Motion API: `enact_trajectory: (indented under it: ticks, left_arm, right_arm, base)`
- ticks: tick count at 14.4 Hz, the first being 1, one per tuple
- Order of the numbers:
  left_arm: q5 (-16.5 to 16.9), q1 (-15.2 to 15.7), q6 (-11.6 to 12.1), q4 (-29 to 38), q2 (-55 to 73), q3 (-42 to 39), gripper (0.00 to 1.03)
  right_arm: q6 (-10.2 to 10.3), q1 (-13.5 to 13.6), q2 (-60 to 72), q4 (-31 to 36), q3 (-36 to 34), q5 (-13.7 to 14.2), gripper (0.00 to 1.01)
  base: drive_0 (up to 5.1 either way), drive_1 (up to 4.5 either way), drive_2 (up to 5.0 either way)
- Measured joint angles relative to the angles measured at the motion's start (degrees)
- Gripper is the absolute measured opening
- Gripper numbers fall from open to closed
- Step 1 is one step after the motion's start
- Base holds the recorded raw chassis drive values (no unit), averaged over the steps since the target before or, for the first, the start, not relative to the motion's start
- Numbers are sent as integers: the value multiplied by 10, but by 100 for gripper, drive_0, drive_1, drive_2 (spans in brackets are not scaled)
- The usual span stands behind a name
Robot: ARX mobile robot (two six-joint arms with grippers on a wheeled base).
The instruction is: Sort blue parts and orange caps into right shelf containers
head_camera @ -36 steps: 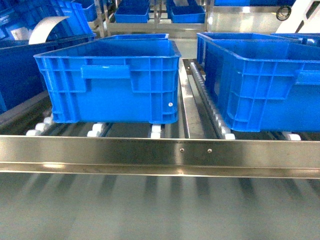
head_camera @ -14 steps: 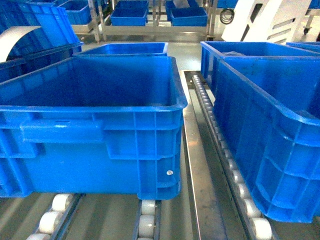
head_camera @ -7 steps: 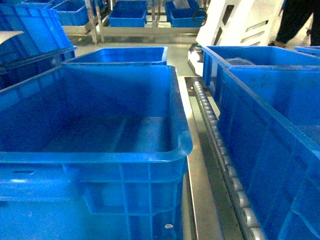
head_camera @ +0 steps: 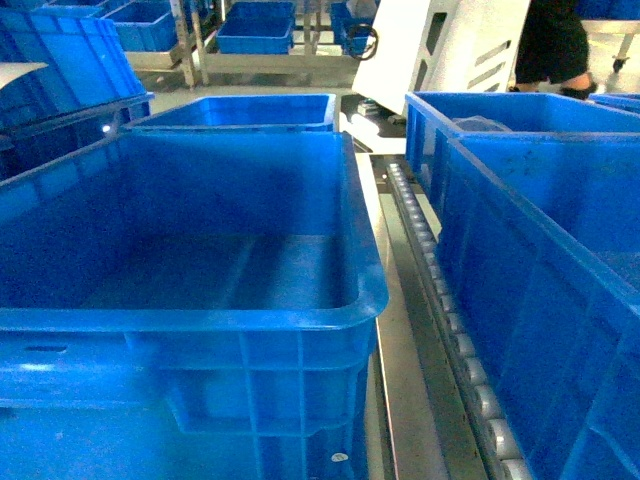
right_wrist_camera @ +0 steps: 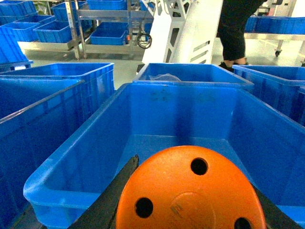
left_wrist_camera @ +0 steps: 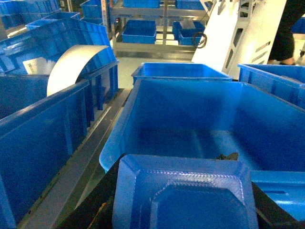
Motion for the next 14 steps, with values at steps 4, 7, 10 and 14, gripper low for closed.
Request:
enact_trajectory:
  ticks: [4, 7, 10, 14]
  left_arm:
    - [0, 0, 0, 0, 0, 0, 44]
    - [0, 0, 0, 0, 0, 0, 44]
    - [0, 0, 0, 0, 0, 0, 44]
    - [0, 0, 0, 0, 0, 0, 44]
  right_arm:
    - [0, 0, 0, 0, 0, 0, 44]
    - [0, 0, 0, 0, 0, 0, 44]
    - [0, 0, 0, 0, 0, 0, 44]
    - [0, 0, 0, 0, 0, 0, 44]
  base:
    - [0, 0, 0]
    - [0, 0, 0]
    - [0, 0, 0]
    - [0, 0, 0]
